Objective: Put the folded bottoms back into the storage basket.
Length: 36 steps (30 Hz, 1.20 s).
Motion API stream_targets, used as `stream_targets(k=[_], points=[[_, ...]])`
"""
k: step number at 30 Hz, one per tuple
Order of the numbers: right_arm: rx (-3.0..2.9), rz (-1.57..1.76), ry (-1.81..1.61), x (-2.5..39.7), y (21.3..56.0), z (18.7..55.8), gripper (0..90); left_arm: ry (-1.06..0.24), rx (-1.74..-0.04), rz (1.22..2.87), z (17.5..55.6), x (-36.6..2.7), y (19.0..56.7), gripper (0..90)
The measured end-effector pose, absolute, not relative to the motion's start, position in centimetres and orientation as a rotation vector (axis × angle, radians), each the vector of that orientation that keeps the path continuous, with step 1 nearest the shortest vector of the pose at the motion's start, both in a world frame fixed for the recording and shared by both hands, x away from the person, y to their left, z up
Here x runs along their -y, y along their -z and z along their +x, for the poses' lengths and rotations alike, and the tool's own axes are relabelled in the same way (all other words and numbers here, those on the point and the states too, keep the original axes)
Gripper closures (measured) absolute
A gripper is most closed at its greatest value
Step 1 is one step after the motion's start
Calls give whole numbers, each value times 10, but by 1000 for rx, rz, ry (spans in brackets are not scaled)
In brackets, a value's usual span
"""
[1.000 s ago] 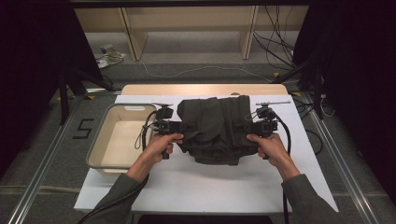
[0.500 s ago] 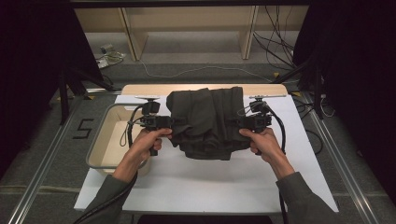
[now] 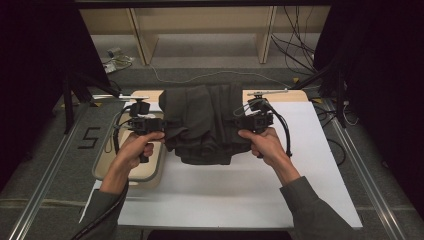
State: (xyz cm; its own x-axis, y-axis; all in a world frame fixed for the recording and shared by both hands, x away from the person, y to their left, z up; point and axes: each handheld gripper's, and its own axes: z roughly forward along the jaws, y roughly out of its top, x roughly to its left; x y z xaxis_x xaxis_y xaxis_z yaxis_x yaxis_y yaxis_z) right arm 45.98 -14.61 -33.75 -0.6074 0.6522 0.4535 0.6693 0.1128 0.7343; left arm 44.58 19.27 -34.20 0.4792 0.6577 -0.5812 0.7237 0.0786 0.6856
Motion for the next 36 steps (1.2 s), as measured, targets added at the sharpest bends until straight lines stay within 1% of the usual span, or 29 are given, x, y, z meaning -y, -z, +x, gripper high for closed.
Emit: stream_targets(k=[13,19,22,23,25,26,36], points=[[2321,-1321,1539,93,335,472,750,20,-1256,1611,439,-239,330,692],[2315,-1282,1545,56,331,475,749,-23,-1283,1589,430,-272,325,693],[2316,-1281,1541,45,331,475,749,-32,-1298,1580,428,-282,325,693],[2318,-1279,1534,33,332,475,749,-41,-1314,1579,427,-290,326,693],[2315,-1278,1533,28,332,475,749,-45,-1321,1577,427,-294,326,693],[2313,-1277,1526,18,334,476,749,-51,-1331,1570,426,-302,327,693],[2309,-1281,1513,-21,343,476,745,-98,-1378,1581,422,-324,329,693]])
